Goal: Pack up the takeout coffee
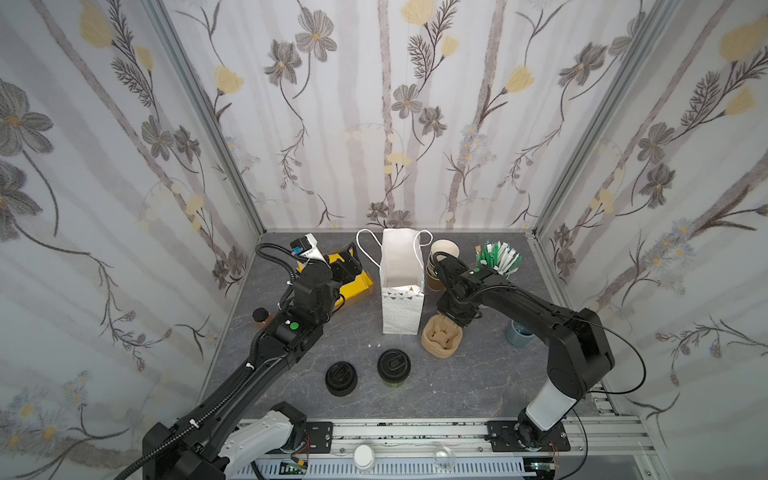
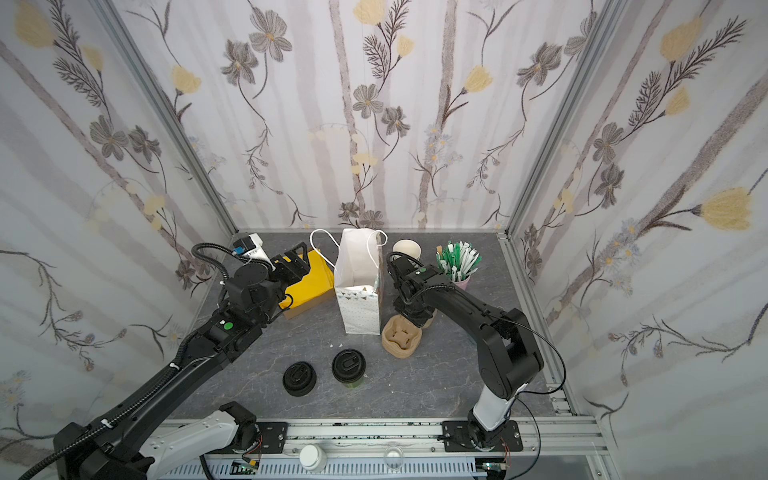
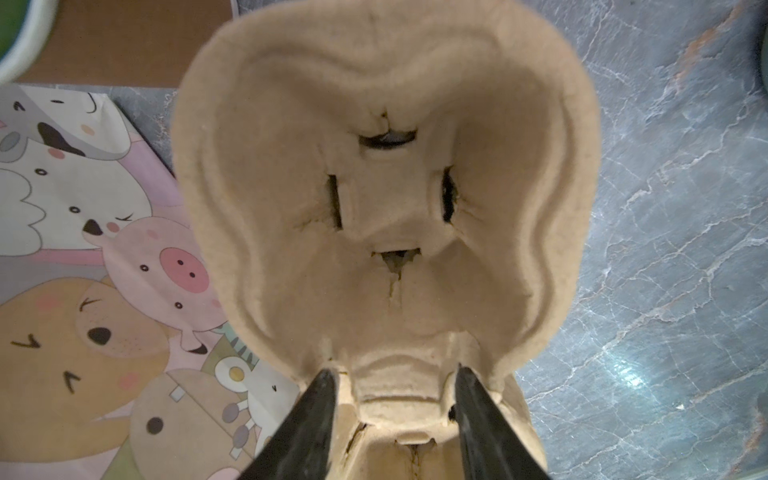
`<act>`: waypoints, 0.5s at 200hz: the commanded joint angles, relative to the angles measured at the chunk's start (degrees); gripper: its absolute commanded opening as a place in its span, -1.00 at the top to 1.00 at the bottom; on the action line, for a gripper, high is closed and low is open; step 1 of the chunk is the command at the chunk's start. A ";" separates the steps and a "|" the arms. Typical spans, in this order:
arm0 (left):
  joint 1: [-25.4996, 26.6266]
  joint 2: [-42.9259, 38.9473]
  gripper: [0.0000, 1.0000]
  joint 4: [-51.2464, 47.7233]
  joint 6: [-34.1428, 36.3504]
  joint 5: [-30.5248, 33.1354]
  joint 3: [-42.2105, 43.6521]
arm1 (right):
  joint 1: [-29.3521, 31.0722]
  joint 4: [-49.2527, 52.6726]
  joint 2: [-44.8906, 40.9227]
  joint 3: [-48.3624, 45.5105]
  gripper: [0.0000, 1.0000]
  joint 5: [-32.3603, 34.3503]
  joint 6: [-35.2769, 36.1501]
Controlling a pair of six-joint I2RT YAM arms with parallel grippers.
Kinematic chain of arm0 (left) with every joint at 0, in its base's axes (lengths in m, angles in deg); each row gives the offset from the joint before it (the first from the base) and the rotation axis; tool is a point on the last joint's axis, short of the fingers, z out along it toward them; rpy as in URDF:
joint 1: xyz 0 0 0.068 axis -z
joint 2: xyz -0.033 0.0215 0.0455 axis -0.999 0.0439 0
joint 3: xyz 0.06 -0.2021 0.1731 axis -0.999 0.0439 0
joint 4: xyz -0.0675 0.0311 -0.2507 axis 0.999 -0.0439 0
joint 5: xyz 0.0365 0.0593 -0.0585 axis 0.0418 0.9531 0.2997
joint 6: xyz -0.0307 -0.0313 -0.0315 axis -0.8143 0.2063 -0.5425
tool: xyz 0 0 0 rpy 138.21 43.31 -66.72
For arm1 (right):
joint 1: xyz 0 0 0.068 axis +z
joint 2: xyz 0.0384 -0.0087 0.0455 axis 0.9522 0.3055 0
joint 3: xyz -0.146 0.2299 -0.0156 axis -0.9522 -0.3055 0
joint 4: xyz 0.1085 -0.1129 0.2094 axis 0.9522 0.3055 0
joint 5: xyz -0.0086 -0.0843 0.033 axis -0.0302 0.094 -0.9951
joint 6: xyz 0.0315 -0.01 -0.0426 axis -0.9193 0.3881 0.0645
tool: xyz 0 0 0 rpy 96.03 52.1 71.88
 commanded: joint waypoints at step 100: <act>-0.22 -1.39 -0.75 2.04 -0.92 0.82 1.37 | 0.54 1.52 2.07 2.10 0.14 1.84 0.42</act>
